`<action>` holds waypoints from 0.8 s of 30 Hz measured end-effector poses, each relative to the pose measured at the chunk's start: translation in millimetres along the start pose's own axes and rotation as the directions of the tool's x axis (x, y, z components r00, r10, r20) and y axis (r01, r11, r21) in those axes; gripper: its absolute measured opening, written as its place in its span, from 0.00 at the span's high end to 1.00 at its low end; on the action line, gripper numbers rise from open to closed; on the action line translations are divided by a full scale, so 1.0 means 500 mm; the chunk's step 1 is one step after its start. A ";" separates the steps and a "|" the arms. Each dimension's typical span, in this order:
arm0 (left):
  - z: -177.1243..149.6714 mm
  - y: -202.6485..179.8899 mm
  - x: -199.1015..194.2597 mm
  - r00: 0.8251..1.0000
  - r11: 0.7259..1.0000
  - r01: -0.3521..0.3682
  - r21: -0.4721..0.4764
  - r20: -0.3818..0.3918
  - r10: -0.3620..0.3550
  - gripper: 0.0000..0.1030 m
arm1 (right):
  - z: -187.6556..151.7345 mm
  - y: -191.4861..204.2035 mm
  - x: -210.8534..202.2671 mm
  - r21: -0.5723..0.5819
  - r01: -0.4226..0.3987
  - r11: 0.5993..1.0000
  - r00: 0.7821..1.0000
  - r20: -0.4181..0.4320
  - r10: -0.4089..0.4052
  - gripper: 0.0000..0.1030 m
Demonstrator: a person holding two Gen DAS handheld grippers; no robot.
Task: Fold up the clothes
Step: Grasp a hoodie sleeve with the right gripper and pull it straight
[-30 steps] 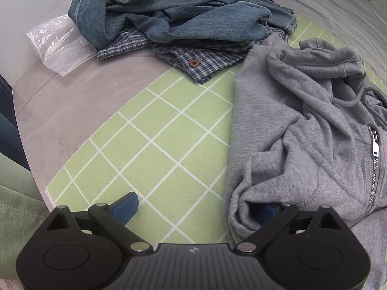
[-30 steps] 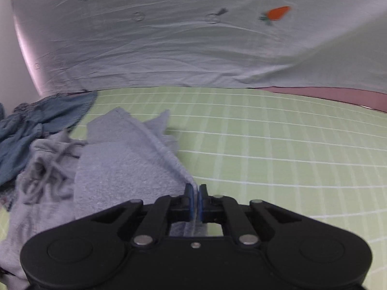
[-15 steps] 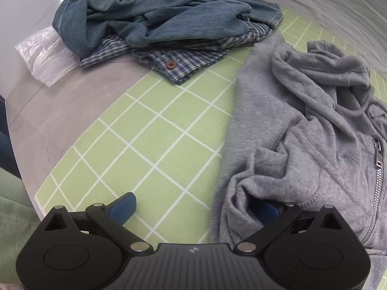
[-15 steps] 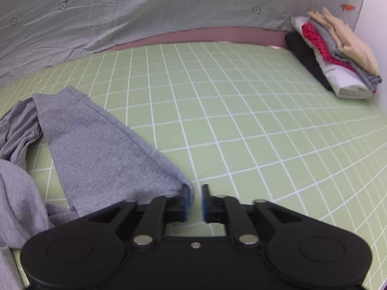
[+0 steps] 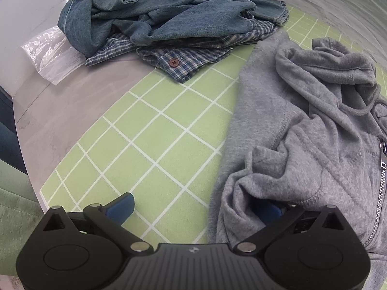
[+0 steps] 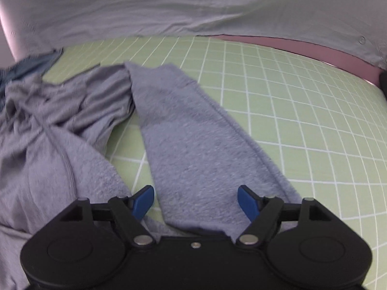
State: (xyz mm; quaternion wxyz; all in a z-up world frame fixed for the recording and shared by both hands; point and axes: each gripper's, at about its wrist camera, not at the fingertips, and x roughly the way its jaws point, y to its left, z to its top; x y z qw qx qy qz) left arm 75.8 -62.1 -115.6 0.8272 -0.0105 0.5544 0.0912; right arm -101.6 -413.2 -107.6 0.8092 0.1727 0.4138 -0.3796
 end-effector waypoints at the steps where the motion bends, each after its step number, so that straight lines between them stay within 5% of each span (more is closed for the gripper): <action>1: -0.001 -0.001 -0.001 1.000 1.000 -0.001 0.001 0.000 0.001 0.00 | -0.002 -0.005 -0.003 0.004 -0.002 1.000 1.000 0.013 0.002 0.31; 3: -0.002 0.000 -0.001 1.000 1.000 -0.002 0.000 -0.001 0.002 0.00 | -0.005 -0.016 -0.008 0.011 0.003 1.000 0.999 0.037 -0.004 0.53; 5: -0.001 0.001 0.000 1.000 1.000 -0.001 0.000 -0.005 0.001 0.00 | -0.004 -0.037 -0.012 0.016 0.047 0.999 0.998 0.047 -0.048 0.89; 9: 0.000 -0.005 -0.002 1.000 0.999 -0.011 0.034 0.000 0.011 0.00 | -0.015 -0.107 -0.012 0.045 0.199 0.979 0.979 0.037 -0.201 0.91; 13: -0.001 -0.017 -0.008 1.000 0.996 -0.001 0.092 0.014 -0.001 0.01 | -0.055 -0.256 -0.022 0.173 0.392 0.904 0.919 -0.030 -0.393 0.92; 16: -0.010 -0.039 -0.013 0.996 0.985 0.089 0.145 -0.008 -0.089 0.00 | -0.096 -0.375 -0.041 0.289 0.472 0.833 0.880 -0.100 -0.464 0.93; 21: -0.046 -0.111 -0.032 0.982 0.937 0.184 0.296 -0.022 -0.186 0.01 | -0.159 -0.461 -0.061 0.311 0.597 0.739 0.801 -0.177 -0.572 0.93; 24: -0.051 -0.121 -0.037 0.980 0.928 0.193 0.318 -0.024 -0.196 0.01 | -0.165 -0.462 -0.070 0.321 0.591 0.740 0.806 -0.187 -0.562 0.91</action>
